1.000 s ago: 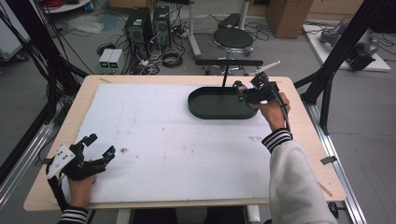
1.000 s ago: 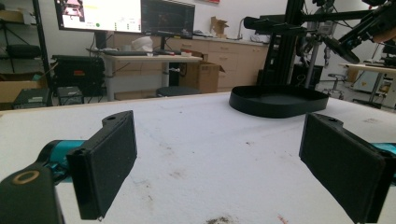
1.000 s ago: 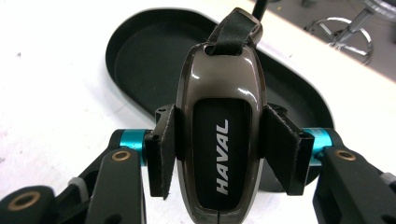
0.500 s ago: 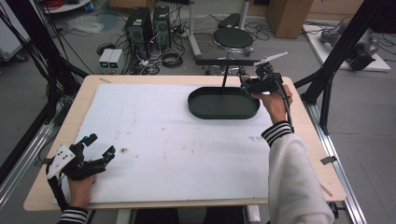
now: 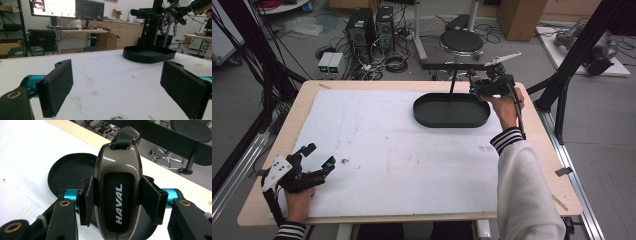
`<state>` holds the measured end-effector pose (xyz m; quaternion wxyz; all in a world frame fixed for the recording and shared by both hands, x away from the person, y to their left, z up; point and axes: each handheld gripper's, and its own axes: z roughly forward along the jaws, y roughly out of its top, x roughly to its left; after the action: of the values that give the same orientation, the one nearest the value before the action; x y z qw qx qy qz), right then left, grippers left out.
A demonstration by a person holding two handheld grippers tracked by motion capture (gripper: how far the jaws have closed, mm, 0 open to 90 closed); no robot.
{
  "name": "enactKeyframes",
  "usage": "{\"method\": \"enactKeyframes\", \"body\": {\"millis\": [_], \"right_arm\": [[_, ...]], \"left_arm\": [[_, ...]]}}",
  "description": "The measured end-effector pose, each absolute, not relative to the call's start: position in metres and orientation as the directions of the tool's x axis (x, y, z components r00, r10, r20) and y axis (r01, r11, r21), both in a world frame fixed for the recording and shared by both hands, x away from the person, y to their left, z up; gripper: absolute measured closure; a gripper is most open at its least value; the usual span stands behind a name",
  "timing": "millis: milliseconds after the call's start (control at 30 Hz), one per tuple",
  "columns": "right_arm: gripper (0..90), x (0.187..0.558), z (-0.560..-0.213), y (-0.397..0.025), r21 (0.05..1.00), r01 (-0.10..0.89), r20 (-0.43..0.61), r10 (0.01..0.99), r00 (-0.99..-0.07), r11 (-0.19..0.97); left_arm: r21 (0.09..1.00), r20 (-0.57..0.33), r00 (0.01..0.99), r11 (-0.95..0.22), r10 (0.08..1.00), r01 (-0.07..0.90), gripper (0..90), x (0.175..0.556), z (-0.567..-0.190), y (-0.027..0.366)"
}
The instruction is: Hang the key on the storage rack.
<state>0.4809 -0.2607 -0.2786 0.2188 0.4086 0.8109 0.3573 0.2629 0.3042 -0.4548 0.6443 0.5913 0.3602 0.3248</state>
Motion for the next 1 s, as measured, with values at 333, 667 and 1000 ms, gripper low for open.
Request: {"method": "enactKeyframes", "body": {"millis": [333, 667, 1000], "right_arm": [[48.2, 0.487, -0.282, -0.261, 0.776, 0.492, -0.071, 0.830, -0.554, 0.395], [48.1, 0.490, -0.283, -0.265, 0.787, 0.493, -0.080, 0.855, -0.512, 0.369], [48.1, 0.494, -0.293, -0.271, 0.773, 0.529, -0.063, 0.872, -0.485, 0.351]], "left_arm": [[0.996, -0.080, 0.530, 0.090, 0.844, 0.007, 11.6, 0.263, -0.455, 0.304], [0.996, -0.078, 0.530, 0.088, 0.844, 0.006, 11.7, 0.263, -0.455, 0.304], [0.996, -0.079, 0.530, 0.089, 0.844, 0.007, 11.6, 0.263, -0.455, 0.304]]}}
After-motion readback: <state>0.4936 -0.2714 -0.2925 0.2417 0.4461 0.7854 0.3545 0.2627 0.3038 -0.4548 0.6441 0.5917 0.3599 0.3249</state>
